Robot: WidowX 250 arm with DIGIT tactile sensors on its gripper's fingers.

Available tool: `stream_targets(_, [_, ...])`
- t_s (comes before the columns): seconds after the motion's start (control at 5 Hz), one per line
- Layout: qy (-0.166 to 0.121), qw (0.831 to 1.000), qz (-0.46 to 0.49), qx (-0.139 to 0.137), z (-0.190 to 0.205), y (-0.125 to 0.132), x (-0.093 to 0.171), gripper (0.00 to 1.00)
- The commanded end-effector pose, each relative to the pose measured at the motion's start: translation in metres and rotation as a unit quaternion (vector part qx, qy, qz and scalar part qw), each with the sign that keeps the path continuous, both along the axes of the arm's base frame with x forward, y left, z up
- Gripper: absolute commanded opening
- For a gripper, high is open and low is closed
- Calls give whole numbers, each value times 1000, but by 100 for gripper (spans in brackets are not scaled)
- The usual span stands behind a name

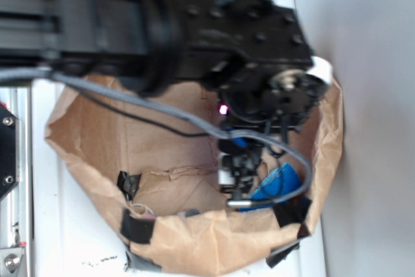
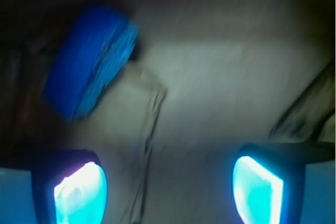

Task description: Grab the gray animal.

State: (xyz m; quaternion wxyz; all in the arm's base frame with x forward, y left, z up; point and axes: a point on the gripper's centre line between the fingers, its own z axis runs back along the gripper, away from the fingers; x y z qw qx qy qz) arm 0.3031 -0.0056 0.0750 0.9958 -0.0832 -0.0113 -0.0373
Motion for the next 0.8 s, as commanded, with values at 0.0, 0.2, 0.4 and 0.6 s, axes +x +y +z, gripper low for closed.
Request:
stream_targets(0.0, [-17, 996, -81, -15, 18, -13, -7, 100])
stream_targets(0.2, [-23, 991, -123, -41, 35, -20, -27, 100])
stream_targets(0.4, [-11, 992, -126, -27, 27, -30, -28, 100])
stream_targets(0.6, [4, 992, -126, -7, 13, -43, -27, 100])
